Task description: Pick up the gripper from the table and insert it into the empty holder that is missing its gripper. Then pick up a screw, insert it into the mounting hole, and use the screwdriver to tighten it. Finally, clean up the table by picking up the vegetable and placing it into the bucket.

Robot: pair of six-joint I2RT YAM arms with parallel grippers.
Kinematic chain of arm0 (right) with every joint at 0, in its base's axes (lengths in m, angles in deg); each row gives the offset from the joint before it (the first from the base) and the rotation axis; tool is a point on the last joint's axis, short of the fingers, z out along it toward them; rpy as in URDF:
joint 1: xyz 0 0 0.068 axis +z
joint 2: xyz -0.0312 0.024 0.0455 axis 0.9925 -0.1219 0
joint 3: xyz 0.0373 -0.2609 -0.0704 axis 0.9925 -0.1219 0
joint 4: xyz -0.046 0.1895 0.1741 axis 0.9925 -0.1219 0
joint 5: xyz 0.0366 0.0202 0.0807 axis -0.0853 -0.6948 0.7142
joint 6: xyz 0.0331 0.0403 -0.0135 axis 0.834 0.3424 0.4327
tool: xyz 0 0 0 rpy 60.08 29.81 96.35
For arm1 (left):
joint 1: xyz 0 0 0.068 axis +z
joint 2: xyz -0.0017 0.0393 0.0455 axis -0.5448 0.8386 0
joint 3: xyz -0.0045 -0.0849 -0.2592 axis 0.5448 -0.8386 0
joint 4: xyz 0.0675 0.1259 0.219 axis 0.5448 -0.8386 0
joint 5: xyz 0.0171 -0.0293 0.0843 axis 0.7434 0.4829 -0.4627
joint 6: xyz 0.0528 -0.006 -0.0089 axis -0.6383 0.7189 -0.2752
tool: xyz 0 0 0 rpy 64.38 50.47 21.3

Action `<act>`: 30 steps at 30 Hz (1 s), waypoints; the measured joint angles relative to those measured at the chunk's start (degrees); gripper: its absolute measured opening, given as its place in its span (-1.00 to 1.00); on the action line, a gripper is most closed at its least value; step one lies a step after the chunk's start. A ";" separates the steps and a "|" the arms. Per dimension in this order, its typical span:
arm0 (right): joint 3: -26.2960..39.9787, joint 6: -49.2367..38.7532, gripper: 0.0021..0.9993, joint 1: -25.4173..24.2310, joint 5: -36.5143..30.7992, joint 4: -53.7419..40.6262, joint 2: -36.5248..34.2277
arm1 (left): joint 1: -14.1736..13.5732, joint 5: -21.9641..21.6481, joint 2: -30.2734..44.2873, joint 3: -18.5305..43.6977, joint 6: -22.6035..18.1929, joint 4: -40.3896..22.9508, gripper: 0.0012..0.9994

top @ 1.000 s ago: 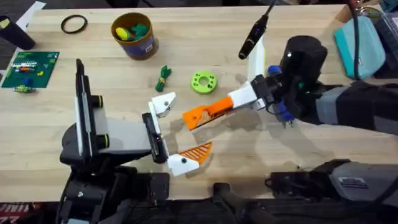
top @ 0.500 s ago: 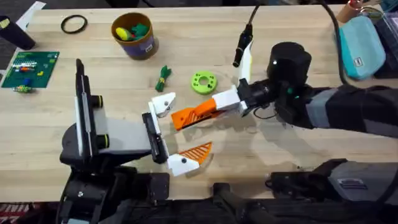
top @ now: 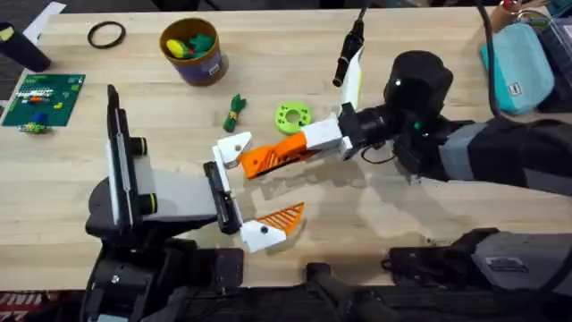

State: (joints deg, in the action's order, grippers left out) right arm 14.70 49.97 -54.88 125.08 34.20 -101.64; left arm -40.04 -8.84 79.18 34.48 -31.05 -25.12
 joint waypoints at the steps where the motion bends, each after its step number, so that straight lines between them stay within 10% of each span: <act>1: 0.00 0.07 -0.97 0.01 0.05 0.19 0.00 | 0.00 0.02 0.02 0.00 -0.02 0.00 0.96; 30: 0.05 -2.48 -0.97 2.77 -6.16 3.24 -1.03 | 0.11 -1.18 -0.01 0.00 -0.59 0.11 0.96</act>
State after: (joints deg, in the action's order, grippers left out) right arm 14.75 47.50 -52.11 118.92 37.45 -102.67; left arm -39.93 -10.02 79.17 34.48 -31.63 -25.01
